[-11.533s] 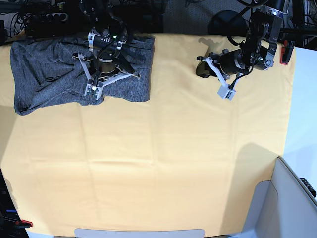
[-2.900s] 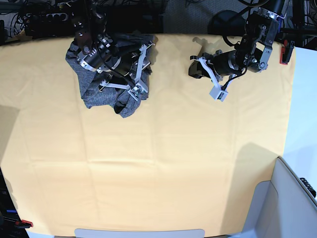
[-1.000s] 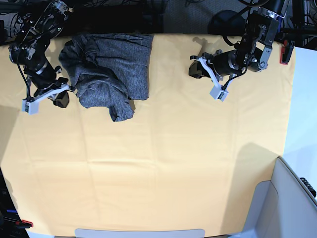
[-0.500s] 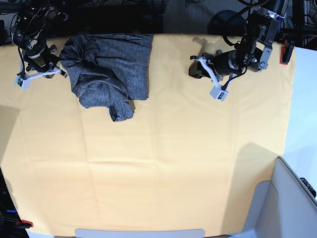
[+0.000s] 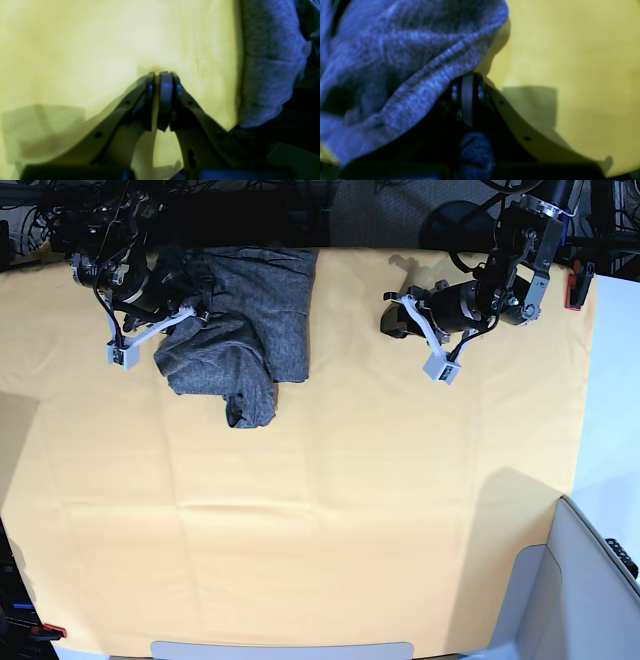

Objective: Fold the T-shirt properly
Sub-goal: 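Open the right gripper and reposition it over the folded shirt, then grasp the folded shirt with the right gripper and push it together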

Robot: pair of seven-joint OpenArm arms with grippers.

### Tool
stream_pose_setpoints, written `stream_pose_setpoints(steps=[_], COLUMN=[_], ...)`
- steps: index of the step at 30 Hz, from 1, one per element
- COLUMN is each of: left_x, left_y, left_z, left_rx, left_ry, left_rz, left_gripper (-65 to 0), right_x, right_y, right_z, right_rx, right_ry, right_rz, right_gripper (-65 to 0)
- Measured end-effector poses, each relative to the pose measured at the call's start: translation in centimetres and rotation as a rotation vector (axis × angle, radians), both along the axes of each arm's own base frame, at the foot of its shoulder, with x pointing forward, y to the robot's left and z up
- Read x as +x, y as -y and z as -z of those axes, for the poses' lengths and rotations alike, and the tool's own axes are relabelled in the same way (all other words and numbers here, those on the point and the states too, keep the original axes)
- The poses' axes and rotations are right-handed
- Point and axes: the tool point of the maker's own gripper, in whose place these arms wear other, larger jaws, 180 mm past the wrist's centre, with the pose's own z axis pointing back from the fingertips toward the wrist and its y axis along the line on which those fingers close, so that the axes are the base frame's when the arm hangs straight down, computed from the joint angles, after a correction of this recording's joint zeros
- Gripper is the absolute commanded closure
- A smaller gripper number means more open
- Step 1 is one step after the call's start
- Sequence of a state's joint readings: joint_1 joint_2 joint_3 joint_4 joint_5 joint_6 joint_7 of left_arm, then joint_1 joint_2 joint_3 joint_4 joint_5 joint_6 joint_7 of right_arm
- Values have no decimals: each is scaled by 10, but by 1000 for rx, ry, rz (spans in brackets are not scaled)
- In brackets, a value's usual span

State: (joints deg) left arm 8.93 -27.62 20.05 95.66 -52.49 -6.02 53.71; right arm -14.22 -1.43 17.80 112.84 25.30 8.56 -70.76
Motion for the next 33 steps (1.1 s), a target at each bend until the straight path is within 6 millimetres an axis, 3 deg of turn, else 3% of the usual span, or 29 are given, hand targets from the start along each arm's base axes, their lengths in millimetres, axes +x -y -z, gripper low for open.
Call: stream_pose_setpoints(steps=[4,15,18,29,33], left_x=[0,0,1,7,6], left_y=[0,-1,-2,2,2], left_z=[0,1,2,3,3], left_rx=[0,7,32,65,65], left_ry=[2,3,22,62,62], left_rz=[-1,4,24,27,27], left_gripper=[-40,-40,-40,-40,-40], right_x=[5,3,2,-21,-11], right_y=[-21,-42,-64,-176,-164], right_z=[-21,-34,-37,-52,-50], right_rx=[42,210,255,359,314], right_ry=[69,106,106,89,96], right_rz=[-55,-119,-178,-580,-553], right_gripper=[0,0,0,0,0])
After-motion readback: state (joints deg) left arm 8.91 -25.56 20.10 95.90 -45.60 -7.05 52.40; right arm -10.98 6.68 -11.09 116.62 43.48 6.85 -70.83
